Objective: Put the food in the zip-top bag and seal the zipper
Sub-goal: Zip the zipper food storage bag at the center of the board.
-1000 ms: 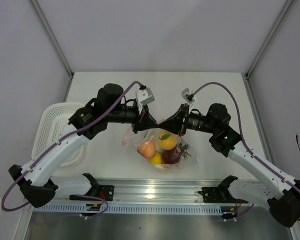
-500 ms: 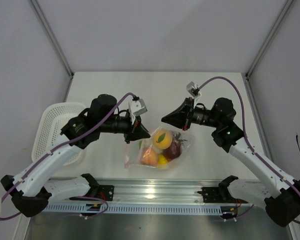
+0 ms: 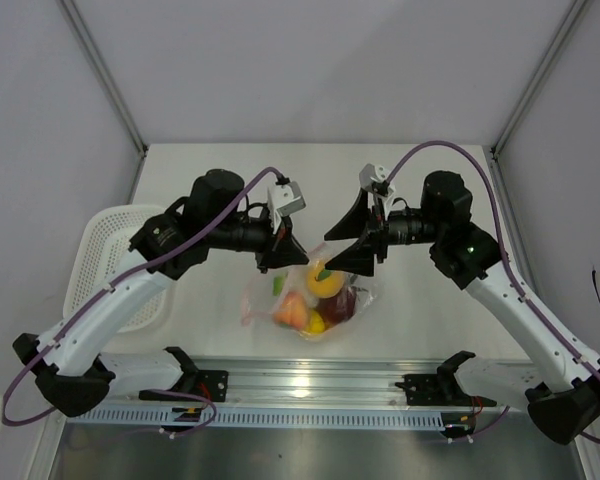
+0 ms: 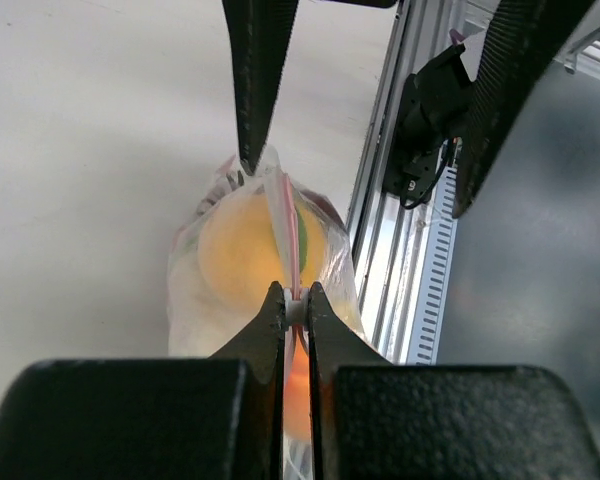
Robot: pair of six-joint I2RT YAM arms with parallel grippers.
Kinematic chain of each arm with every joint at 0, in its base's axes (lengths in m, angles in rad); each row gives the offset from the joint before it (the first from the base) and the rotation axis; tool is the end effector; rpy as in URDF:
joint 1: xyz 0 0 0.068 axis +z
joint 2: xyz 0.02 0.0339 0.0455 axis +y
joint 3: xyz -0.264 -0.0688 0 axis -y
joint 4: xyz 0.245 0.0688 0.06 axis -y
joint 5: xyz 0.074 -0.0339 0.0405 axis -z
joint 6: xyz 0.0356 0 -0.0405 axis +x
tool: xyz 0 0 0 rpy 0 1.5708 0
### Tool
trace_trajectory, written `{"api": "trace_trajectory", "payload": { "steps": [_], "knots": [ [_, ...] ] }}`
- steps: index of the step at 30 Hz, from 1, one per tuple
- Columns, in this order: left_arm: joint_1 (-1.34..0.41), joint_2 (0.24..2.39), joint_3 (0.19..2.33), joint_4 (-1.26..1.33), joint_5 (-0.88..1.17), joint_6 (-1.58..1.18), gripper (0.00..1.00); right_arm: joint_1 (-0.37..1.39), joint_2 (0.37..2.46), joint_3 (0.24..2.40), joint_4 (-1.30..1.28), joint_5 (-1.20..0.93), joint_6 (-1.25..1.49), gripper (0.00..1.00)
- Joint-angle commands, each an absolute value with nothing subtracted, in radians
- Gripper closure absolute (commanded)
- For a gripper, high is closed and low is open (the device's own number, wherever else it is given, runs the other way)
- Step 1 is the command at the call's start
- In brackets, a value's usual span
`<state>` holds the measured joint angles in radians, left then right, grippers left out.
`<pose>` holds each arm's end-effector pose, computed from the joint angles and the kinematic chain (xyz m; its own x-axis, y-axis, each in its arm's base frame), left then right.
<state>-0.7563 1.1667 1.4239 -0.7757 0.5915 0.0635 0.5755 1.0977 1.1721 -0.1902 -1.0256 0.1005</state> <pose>0.1521 -0.1708 0.4253 -0.3012 0.3566 -0.8843 0.9429 0.2493 -0.2207 0.1776 0.1515 0.4159 -0.1962 -0.0653 -0.9784 -0.9800 -0.0207 0.1980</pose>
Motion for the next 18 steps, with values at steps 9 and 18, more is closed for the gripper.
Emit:
{"api": "trace_trajectory", "payload": {
  "steps": [9, 18],
  "knots": [
    [-0.753, 1.227, 1.597, -0.864, 0.661, 0.121, 1.0, 0.686, 1.244, 1.384, -0.572, -0.967, -0.182, 0.35],
    [-0.753, 1.262, 1.621, -0.902, 0.686, 0.146, 0.99, 0.756, 1.324, 1.474, -0.689, -0.879, -0.262, 0.73]
  ]
}}
